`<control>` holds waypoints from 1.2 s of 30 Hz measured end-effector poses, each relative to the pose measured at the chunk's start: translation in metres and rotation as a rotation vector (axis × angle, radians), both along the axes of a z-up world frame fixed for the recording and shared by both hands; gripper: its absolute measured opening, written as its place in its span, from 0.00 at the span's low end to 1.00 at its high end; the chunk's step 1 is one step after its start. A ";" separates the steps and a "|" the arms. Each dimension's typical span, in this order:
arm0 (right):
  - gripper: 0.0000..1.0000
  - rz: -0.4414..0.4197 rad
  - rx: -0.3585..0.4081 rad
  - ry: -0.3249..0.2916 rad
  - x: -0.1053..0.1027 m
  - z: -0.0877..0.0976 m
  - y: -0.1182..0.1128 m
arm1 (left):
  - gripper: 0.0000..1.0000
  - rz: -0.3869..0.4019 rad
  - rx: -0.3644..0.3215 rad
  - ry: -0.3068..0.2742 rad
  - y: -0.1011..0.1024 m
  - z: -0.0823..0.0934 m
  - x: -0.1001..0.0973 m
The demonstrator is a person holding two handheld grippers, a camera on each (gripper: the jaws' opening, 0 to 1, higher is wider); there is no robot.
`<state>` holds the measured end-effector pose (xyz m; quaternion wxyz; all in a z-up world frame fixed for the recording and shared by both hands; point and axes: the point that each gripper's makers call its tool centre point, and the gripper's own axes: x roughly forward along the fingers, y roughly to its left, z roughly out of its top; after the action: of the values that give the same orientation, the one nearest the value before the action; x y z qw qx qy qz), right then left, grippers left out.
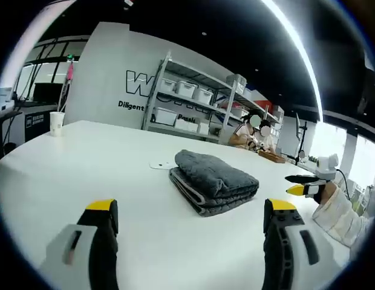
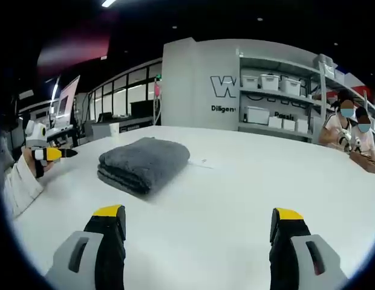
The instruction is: Open the folded towel by lifting each exposed corner and separating the folded layers until the towel lies flat within the target outline without major curled edges
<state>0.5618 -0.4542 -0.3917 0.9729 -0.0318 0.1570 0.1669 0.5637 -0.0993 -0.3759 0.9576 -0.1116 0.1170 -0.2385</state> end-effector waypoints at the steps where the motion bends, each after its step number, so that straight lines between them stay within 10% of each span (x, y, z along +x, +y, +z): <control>1: 1.00 0.000 -0.001 0.000 0.000 0.000 0.000 | 0.99 0.000 0.000 0.000 0.000 0.000 0.000; 36: 1.00 0.027 -0.002 0.009 -0.001 -0.006 0.007 | 0.98 -0.036 -0.030 0.042 -0.005 -0.006 -0.003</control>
<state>0.5611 -0.4475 -0.3973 0.9698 -0.0343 0.1611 0.1798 0.5602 -0.1040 -0.3820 0.9487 -0.1286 0.1357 -0.2551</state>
